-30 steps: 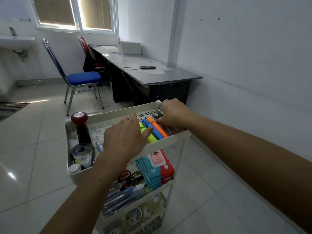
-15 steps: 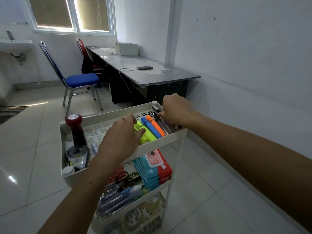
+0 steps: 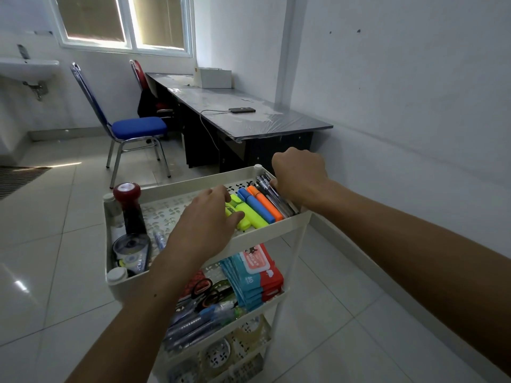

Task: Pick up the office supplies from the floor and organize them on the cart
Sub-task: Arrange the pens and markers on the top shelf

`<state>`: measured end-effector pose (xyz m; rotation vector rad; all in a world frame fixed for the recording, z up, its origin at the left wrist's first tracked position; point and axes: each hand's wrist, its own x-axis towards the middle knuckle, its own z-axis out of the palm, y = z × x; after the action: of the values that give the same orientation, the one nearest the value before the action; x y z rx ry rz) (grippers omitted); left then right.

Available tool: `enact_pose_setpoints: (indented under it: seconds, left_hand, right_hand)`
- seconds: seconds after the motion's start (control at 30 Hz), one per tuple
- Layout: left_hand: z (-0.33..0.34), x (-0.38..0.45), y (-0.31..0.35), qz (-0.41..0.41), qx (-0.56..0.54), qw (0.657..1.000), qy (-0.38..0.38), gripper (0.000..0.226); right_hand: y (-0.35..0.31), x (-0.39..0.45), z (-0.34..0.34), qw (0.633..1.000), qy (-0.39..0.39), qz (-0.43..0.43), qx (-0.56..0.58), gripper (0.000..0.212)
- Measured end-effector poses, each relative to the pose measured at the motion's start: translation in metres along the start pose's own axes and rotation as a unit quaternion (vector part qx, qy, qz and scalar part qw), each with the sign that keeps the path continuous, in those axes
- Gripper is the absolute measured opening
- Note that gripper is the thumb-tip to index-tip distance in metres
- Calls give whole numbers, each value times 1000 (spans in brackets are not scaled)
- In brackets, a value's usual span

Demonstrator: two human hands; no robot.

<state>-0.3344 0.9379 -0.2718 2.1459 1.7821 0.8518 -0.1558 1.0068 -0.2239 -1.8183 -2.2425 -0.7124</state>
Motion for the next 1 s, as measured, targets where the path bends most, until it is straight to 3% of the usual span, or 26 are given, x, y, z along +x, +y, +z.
enact_pose_setpoints:
  seconds: [0.17, 0.53, 0.7, 1.0]
  left_hand:
    - [1, 2, -1, -40, 49, 998, -8, 49]
    - [0, 5, -5, -40, -16, 998, -39, 44]
    - [1, 7, -8, -43, -43, 997, -44, 37]
    - [1, 3, -7, -78, -28, 996, -28, 43]
  right_hand:
    - [1, 0, 5, 999, -23, 6, 45, 9]
    - [-19, -10, 6, 968, -69, -139, 196, 21]
    - [-30, -1, 5, 962, -148, -200, 113, 43]
    - [-40, 14, 5, 961, -183, -190, 79, 42]
